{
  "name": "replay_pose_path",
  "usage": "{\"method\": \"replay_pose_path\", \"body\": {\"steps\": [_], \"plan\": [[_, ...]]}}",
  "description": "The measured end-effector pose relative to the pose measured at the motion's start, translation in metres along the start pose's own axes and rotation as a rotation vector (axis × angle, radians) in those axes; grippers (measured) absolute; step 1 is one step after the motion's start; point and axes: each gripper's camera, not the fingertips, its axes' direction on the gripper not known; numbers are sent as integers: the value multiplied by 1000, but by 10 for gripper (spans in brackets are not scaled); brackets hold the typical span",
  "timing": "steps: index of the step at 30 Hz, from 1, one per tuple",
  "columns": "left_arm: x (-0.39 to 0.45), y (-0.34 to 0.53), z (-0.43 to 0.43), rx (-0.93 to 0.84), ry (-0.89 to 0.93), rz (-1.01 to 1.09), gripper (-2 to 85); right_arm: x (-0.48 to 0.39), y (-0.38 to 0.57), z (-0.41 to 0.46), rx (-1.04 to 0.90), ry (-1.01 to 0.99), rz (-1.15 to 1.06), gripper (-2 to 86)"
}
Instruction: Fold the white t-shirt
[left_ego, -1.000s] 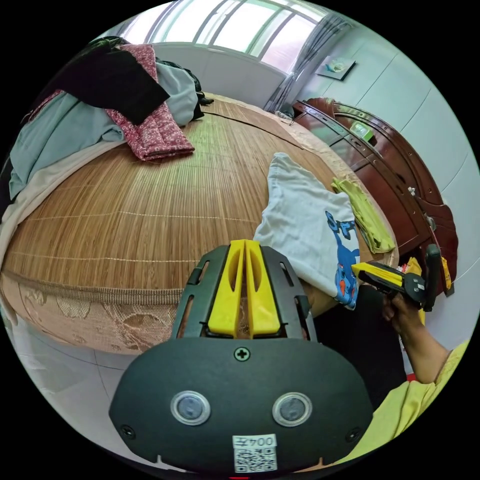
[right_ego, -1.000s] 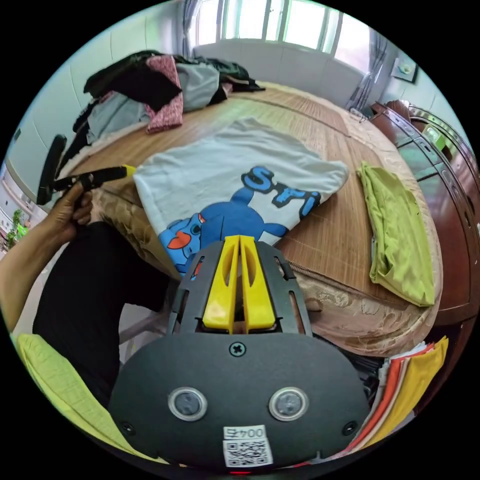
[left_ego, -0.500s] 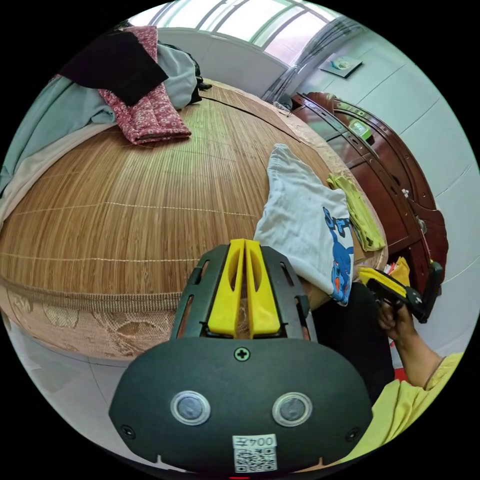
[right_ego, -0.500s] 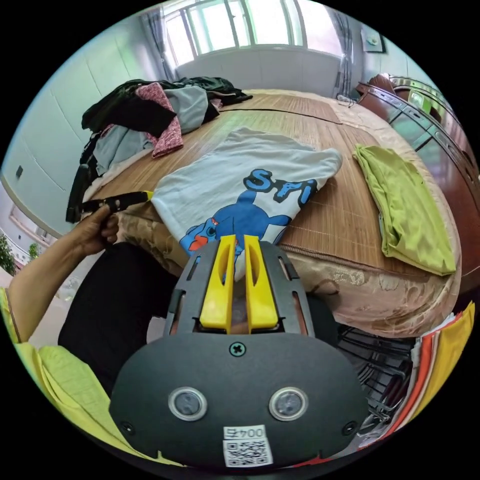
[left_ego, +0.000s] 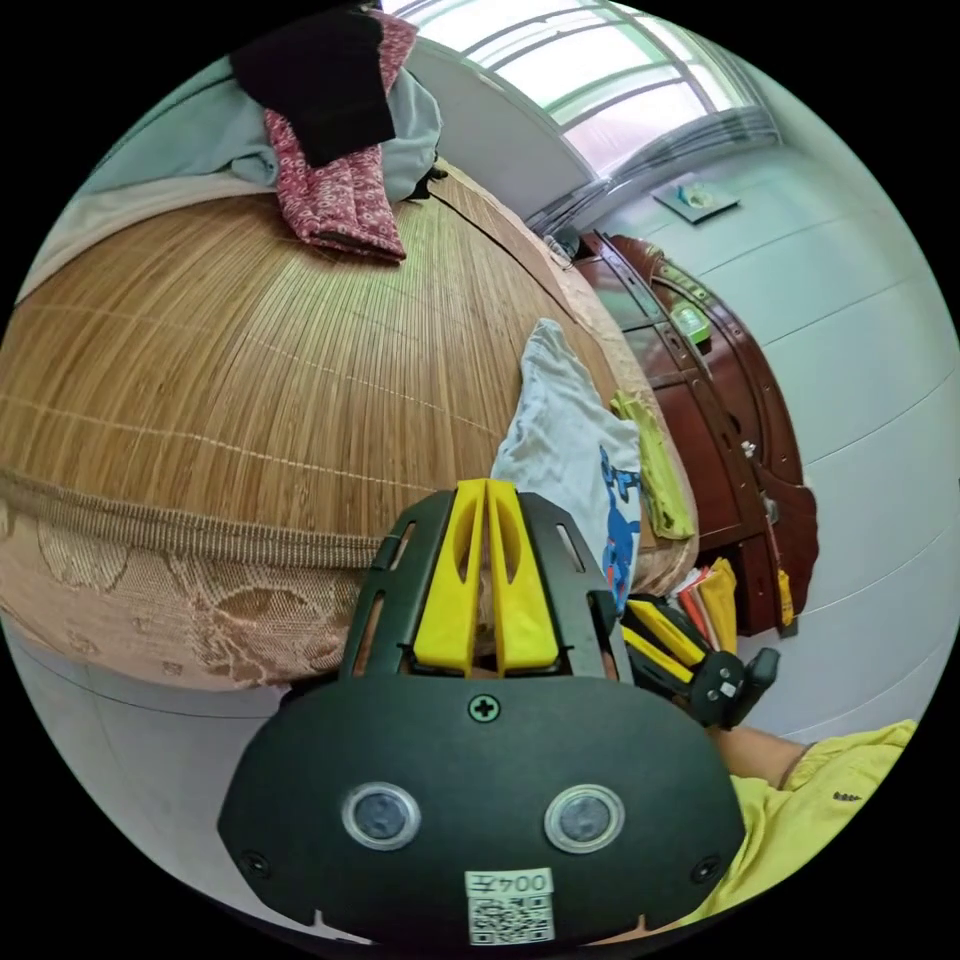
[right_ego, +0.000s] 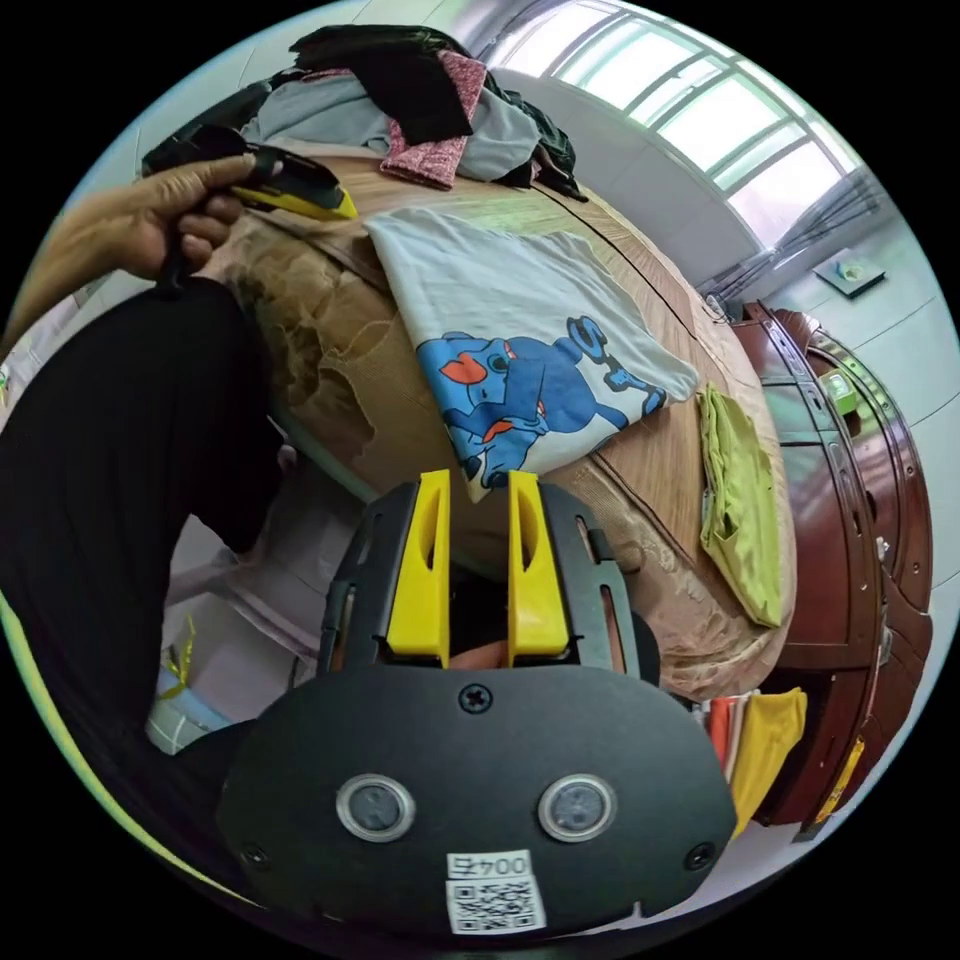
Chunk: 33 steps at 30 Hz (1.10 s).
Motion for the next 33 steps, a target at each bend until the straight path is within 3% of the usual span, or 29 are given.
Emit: {"method": "replay_pose_path", "body": {"steps": [7,15,25,33], "plan": [[-3,-2,19,-43,91,-50,11,2,3,-11,1,-46,58,35],[2,-5,28,19,112,-107,8,34,16,-34,33,-195,184,31],[30,-19,57,-37,-217,-30,1,65,38,-39,6,-277,244,28],[61,-7,62,83,-47,11,2,99,58,-45,24,-342,301,44]]}}
